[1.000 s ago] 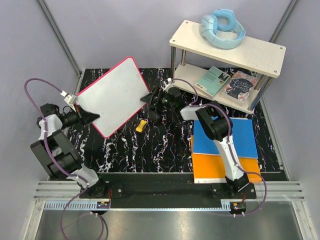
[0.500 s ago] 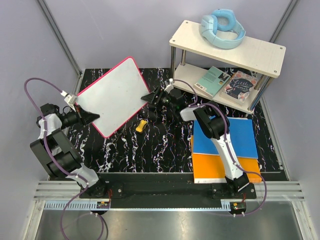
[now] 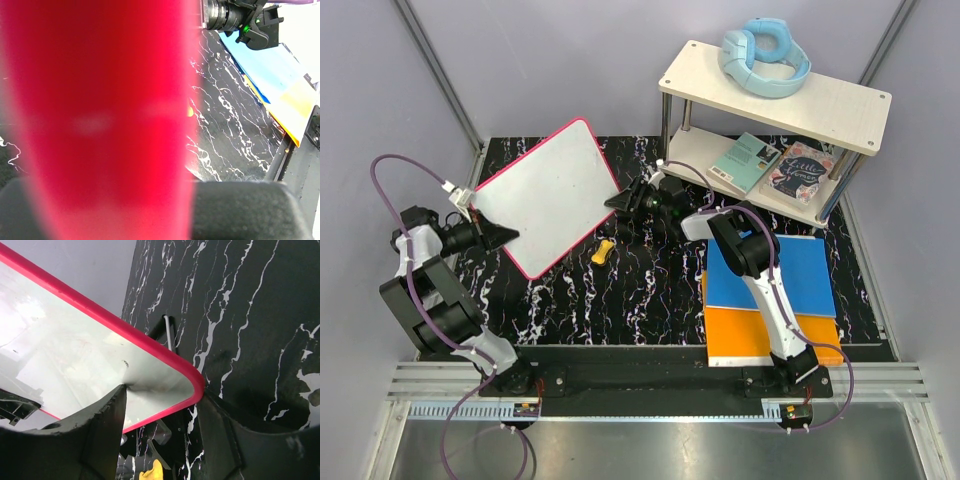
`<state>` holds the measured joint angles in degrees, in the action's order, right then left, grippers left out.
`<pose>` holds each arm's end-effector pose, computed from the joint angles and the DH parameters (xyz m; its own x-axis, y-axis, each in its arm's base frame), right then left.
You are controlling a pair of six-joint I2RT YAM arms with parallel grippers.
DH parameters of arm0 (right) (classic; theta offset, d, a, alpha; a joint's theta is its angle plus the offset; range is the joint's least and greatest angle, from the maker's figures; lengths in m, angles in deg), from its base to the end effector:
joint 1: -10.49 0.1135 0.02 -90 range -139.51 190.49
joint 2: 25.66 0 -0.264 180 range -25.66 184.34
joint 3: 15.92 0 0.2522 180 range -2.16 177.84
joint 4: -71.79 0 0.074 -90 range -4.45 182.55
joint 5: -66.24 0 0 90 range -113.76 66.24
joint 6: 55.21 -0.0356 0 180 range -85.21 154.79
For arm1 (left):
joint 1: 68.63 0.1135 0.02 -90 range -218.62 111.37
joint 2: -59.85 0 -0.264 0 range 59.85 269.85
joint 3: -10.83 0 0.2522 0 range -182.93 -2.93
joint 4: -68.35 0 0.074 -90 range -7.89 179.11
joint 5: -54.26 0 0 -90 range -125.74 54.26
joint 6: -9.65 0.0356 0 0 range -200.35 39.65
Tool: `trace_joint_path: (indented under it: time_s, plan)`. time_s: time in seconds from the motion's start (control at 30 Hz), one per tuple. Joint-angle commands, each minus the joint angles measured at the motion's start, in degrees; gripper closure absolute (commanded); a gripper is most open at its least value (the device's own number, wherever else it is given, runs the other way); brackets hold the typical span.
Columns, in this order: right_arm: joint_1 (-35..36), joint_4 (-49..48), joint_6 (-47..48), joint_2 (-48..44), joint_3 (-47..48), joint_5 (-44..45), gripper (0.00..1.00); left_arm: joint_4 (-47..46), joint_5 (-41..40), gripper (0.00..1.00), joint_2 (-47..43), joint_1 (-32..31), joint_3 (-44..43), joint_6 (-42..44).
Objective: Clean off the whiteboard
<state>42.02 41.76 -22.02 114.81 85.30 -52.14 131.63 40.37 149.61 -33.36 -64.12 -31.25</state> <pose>0.4368 0.2879 0.1051 -0.7945 0.3764 -0.4766 -0.3565 0.3463 0.8677 0.2484 0.1333 0.2323 -0.5042 -0.1343 -0.8531 0.6202 0.6311 -0.4659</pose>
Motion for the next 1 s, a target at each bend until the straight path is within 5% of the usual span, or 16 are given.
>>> trace_joint_path:
  time_s: [0.0,0.5,0.73,0.97]
  plan:
    - [0.64,-10.88,-0.22,-4.32,5.53,-3.17,0.35,4.71,-8.7,1.0,-0.72,-1.78,-1.04,-0.15]
    - [0.64,-13.51,0.57,-8.01,-5.63,-1.85,0.29,4.45,-12.13,0.98,4.37,-2.13,1.07,0.91]
    - [0.64,-11.41,1.71,-9.68,-6.78,-0.89,0.2,2.69,-16.08,0.7,6.31,-2.66,-1.47,-3.83]
    - [0.64,-7.63,4.17,-12.84,-9.76,1.14,0.09,-1.43,-19.25,0.52,5.43,-2.75,-1.48,-8.75]
